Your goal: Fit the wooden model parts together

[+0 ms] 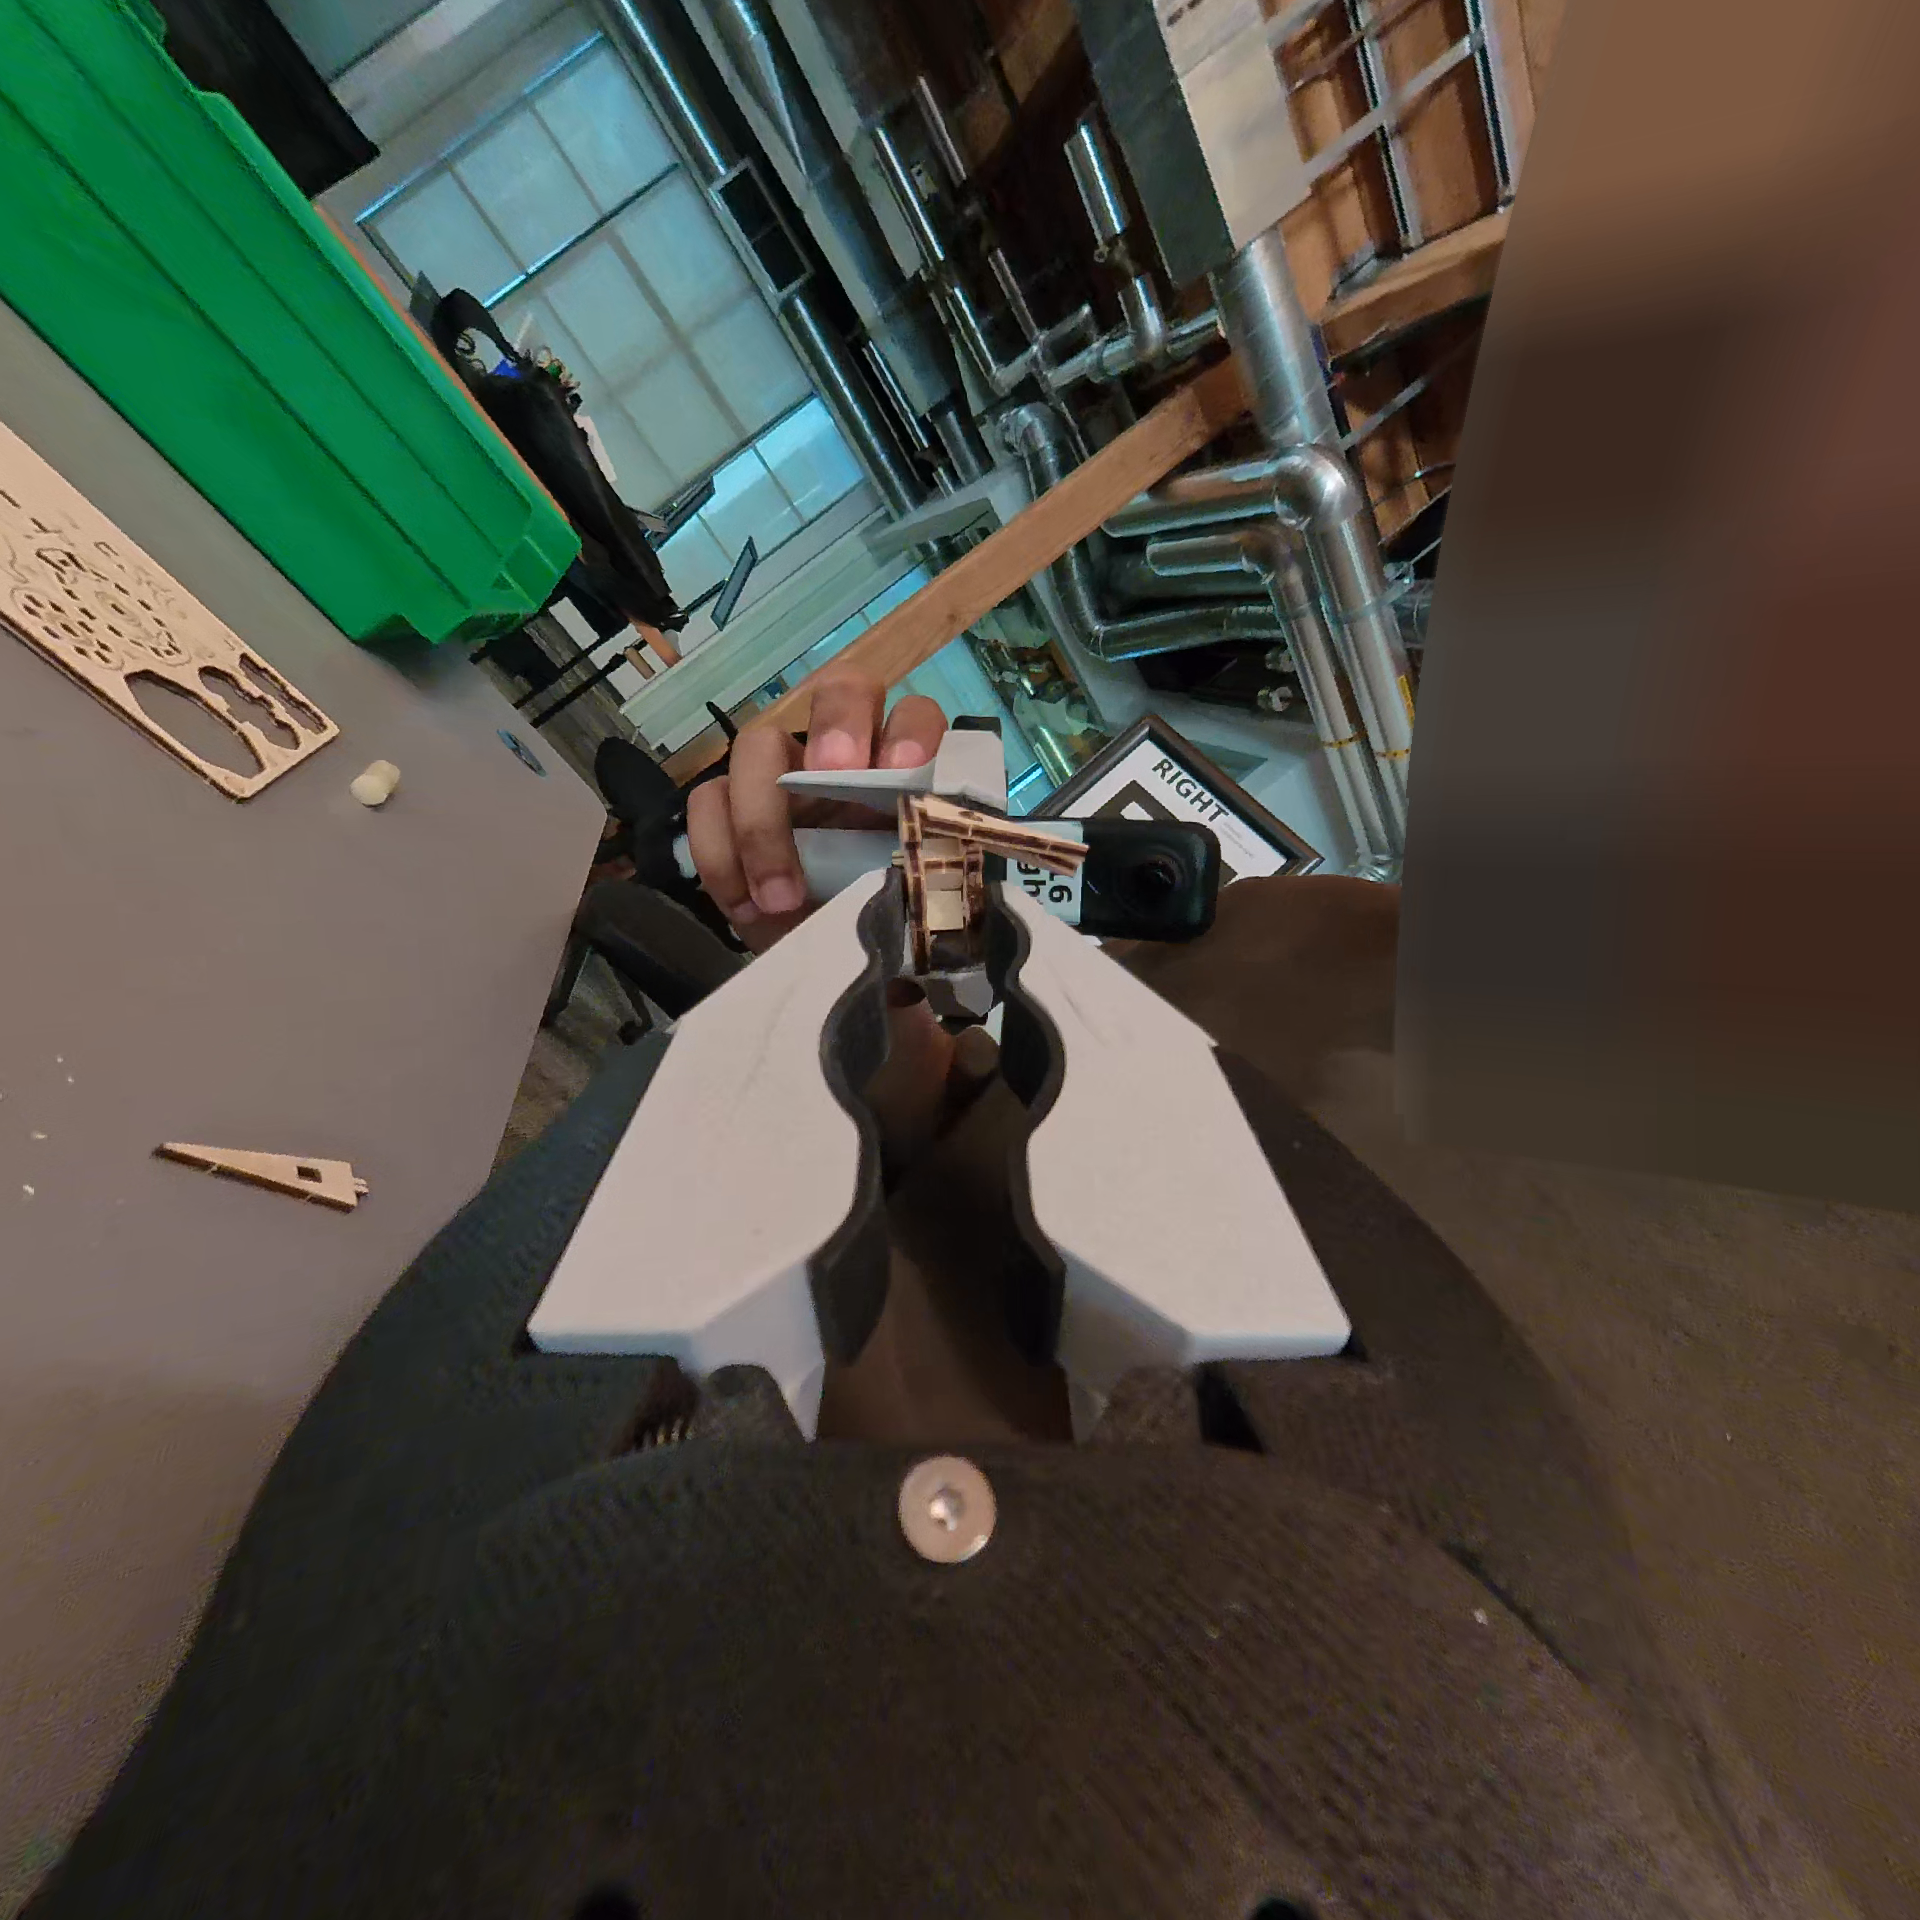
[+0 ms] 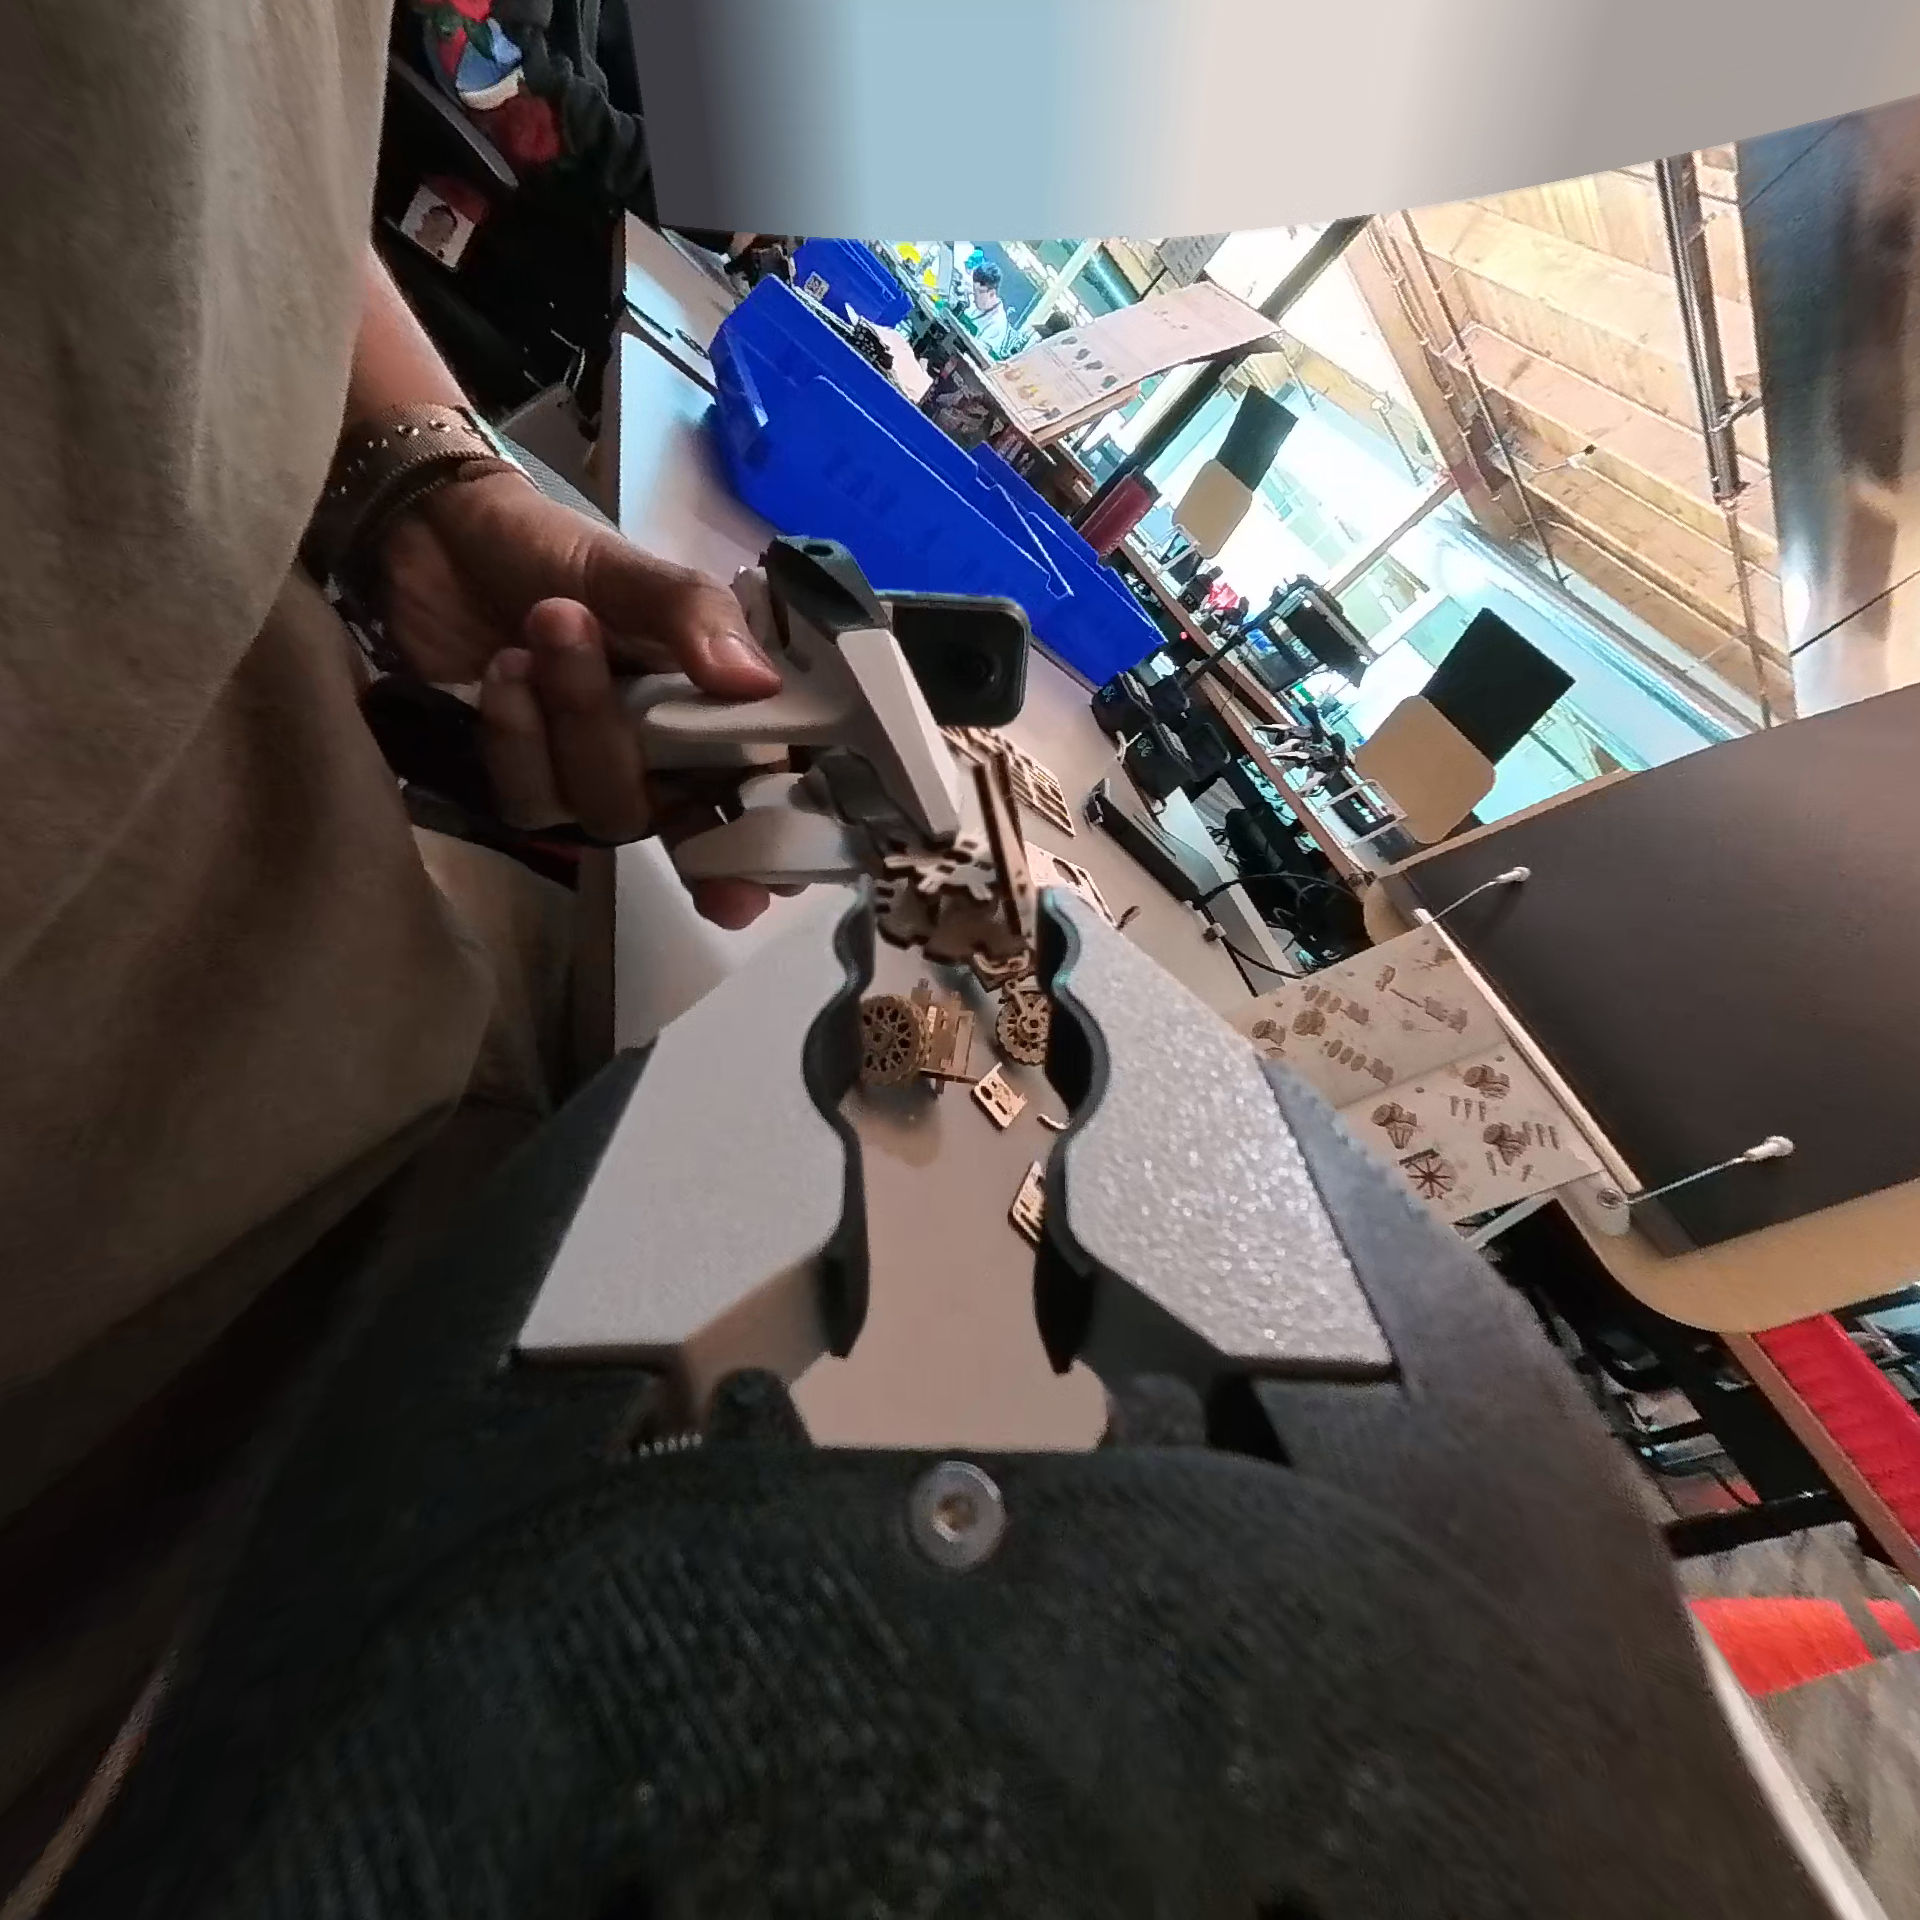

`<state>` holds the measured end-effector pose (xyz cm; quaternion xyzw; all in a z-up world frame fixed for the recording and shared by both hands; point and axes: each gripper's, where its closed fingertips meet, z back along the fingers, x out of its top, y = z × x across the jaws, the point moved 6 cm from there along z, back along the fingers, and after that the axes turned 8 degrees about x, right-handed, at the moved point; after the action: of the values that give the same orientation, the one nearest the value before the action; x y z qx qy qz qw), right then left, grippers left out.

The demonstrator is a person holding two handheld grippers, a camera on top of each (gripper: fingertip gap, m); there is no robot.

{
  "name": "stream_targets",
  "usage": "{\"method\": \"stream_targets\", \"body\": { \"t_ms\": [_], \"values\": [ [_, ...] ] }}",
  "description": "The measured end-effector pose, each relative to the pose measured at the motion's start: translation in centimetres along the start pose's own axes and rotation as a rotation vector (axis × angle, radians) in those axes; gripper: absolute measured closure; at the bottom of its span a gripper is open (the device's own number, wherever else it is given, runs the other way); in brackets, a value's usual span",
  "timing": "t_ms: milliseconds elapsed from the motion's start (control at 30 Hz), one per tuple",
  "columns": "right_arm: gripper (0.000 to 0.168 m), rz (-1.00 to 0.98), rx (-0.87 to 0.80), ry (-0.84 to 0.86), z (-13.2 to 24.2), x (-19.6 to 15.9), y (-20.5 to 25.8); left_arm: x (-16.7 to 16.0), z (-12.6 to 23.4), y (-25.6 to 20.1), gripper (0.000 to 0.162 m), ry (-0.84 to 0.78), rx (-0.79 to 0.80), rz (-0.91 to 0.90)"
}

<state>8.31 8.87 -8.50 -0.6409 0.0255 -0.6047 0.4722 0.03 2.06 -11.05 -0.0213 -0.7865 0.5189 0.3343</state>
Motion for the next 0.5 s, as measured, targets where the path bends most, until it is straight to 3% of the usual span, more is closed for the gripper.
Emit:
{"method": "stream_targets", "body": {
  "t_ms": [100,267,500],
  "values": [
    [0.148,-0.002,-0.008,0.014,0.0,-0.2,-0.1,-0.1,0.0,0.3,0.149,0.005,0.012,0.015],
    [0.149,-0.144,0.052,-0.016,0.3,-0.6,-0.5,-0.2,-0.1,0.3,0.146,0.069,0.042,-0.059],
    [0.148,-0.439,0.257,-0.081,0.3,-1.6,-0.1,0.1,0.1,0.1,0.107,0.185,0.104,-0.279]
  ]
}}
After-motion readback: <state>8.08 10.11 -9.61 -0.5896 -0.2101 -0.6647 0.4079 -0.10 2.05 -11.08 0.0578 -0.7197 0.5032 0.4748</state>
